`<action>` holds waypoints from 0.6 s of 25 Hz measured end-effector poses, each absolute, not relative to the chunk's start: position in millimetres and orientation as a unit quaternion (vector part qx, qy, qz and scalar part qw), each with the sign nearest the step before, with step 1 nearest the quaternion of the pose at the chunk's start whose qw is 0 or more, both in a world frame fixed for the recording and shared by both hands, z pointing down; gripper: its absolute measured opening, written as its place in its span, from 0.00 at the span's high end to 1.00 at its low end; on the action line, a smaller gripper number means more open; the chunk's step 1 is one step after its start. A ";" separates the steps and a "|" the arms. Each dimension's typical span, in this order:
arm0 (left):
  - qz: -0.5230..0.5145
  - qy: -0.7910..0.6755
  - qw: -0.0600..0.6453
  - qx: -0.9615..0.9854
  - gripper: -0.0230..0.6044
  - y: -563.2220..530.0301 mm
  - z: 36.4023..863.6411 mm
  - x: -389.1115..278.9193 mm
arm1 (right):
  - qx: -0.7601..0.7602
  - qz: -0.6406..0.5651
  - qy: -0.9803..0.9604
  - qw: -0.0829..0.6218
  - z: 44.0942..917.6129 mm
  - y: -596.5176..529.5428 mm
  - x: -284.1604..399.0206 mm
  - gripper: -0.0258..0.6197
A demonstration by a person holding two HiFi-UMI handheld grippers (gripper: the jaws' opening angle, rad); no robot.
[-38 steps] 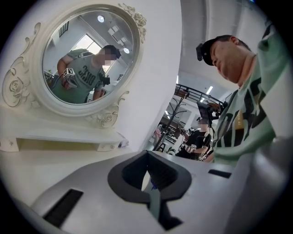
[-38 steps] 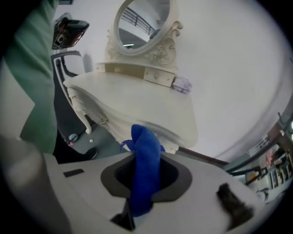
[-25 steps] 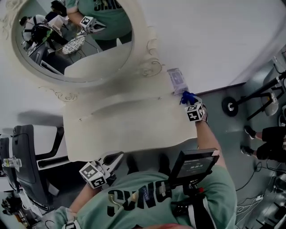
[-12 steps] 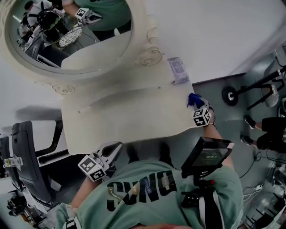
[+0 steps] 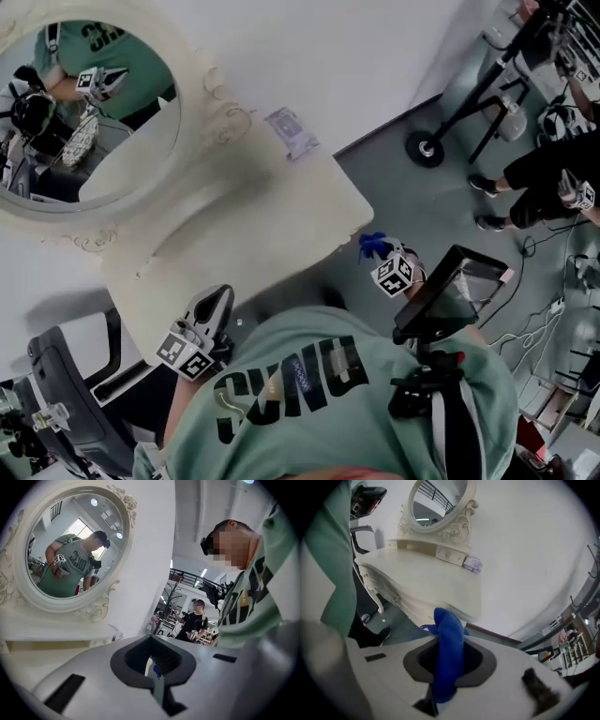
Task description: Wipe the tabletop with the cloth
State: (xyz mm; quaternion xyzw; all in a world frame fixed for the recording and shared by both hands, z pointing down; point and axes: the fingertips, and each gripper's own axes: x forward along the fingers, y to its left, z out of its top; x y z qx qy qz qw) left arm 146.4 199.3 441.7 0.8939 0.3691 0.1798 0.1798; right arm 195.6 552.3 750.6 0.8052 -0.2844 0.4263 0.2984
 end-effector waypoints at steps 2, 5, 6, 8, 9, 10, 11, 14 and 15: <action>0.159 0.372 0.171 0.898 0.95 197.0 431.0 151.0 | 0.827 0.388 -0.296 0.280 718.4 529.1 216.6 0.86; 0.139 0.359 0.162 0.909 0.95 184.7 411.3 140.0 | 0.859 0.324 -0.335 0.211 643.0 479.0 238.5 0.86; 0.130 0.348 0.157 0.915 0.95 177.5 404.3 137.9 | 0.870 0.298 -0.350 0.176 610.2 459.4 249.8 0.86; 0.101 0.316 0.145 0.932 0.95 158.8 389.8 139.7 | 0.886 0.240 -0.385 0.098 537.4 418.7 277.7 0.86; 0.086 0.299 0.141 0.940 0.95 148.2 382.3 141.2 | 0.888 0.214 -0.402 0.061 501.6 399.9 286.2 0.87; 0.074 0.285 0.138 0.946 0.95 137.5 374.7 141.9 | 0.887 0.192 -0.418 0.032 469.2 383.0 288.7 0.87; 0.063 0.273 0.136 0.950 0.95 126.6 367.0 141.7 | 0.885 0.173 -0.433 0.012 441.9 367.7 286.5 0.87; 0.042 0.244 0.126 0.961 0.95 93.5 345.6 137.3 | 0.872 0.137 -0.469 0.006 392.7 327.9 270.4 0.87; 0.036 0.234 0.122 0.964 0.95 83.8 339.7 134.9 | 0.868 0.132 -0.479 0.009 385.4 317.7 265.6 0.87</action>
